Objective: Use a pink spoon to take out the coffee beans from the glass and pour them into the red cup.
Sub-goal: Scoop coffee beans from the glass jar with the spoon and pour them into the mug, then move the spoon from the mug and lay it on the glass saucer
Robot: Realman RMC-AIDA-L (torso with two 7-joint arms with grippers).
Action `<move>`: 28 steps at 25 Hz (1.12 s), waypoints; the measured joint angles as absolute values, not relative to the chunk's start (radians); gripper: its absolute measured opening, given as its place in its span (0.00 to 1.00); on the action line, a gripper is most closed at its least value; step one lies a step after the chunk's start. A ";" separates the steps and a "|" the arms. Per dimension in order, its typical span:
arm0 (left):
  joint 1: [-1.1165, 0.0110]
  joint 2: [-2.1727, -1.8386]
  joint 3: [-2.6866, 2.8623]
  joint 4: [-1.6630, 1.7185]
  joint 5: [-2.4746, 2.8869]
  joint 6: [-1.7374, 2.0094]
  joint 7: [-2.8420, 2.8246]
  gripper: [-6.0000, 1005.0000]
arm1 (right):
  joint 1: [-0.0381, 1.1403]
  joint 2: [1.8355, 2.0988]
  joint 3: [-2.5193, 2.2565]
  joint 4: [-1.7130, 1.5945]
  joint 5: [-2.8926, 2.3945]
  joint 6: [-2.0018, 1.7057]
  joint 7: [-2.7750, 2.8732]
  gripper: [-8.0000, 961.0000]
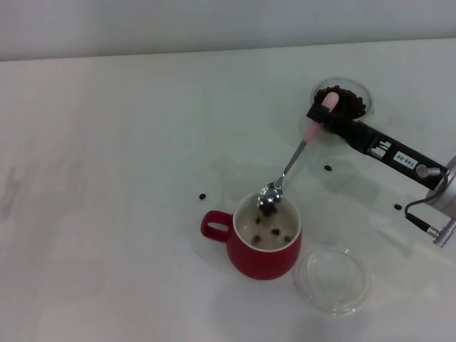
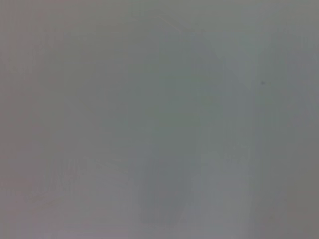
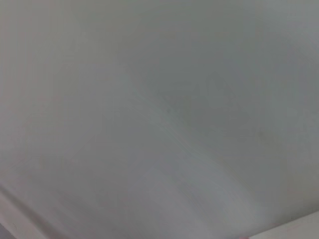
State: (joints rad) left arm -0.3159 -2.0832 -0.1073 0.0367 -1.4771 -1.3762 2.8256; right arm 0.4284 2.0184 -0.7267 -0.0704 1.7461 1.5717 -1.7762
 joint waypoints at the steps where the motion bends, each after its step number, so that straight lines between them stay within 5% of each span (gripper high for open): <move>1: -0.316 -2.083 -0.107 0.037 -1.477 -1.377 2.826 0.74 | 0.428 2.018 -0.727 -0.073 1.744 1.573 -1.783 0.16; 28: -0.325 -2.083 -0.112 0.037 -1.483 -1.369 2.826 0.74 | 0.374 2.009 -0.738 -0.104 1.771 1.722 -1.749 0.16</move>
State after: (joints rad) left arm -0.3252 -2.0828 -0.1121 0.0368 -1.4834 -1.3687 2.8256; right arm 0.3737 2.0094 -0.7379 -0.1039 1.7714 1.7219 -1.7486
